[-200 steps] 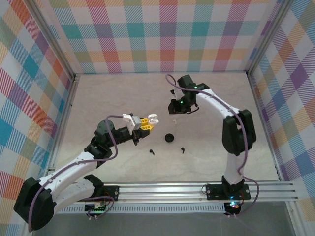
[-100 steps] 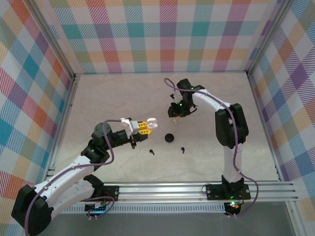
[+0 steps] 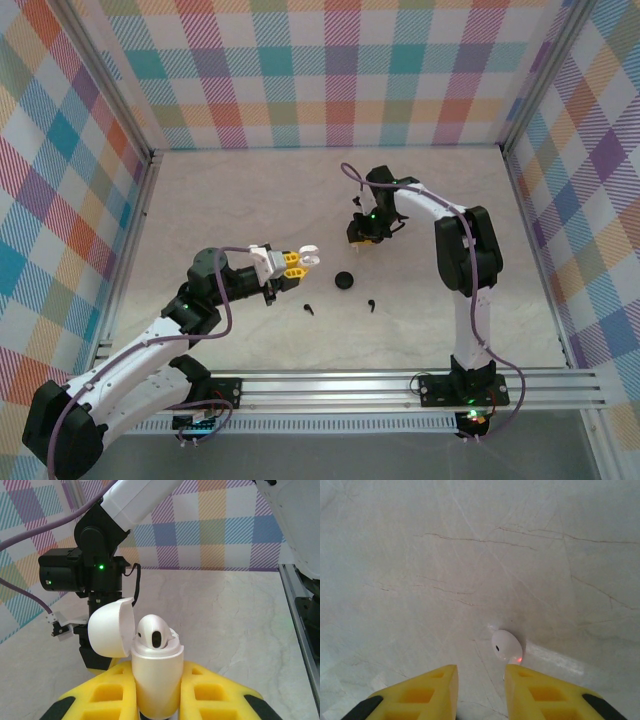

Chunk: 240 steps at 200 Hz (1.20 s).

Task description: Insert the wireless bluetooth earbuds into the charging case

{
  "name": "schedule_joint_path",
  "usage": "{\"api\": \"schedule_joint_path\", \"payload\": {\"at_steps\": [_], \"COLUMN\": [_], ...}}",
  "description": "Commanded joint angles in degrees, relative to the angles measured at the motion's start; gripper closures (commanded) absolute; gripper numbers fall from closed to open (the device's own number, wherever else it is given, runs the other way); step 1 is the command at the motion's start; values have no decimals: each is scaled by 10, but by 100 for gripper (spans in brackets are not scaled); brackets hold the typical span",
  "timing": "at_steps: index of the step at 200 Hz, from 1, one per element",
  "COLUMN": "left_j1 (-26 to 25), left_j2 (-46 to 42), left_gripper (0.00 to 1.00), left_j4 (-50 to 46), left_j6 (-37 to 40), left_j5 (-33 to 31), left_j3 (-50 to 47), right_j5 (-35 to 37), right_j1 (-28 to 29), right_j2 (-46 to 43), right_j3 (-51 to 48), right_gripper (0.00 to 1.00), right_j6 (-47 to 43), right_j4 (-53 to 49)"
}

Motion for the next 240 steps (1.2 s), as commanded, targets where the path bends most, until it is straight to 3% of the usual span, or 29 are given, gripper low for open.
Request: {"api": "schedule_joint_path", "payload": {"at_steps": [1,85,144,190,240], "left_j1": [-5,-5,-5,-5,-5], "left_j2": [-4,-13,-8,-9,-6], "left_gripper": [100,100,100,100,100], "left_j4": [-9,-22,-23,-30,-30], "left_j6": [15,15,19,20,21], "left_j5": [7,-4,-6,-6,-4], "left_j3": [20,14,16,19,21], "right_j5": [-9,3,-90,-62,-79], "right_j1": [4,9,-19,-27,-23], "right_j2": [6,18,4,12,-4], "right_j3": [-5,11,-4,-1,-69], "right_gripper": [69,69,69,69,68], "right_j6": [4,0,35,16,31], "right_j4": [-1,2,56,42,67]}}
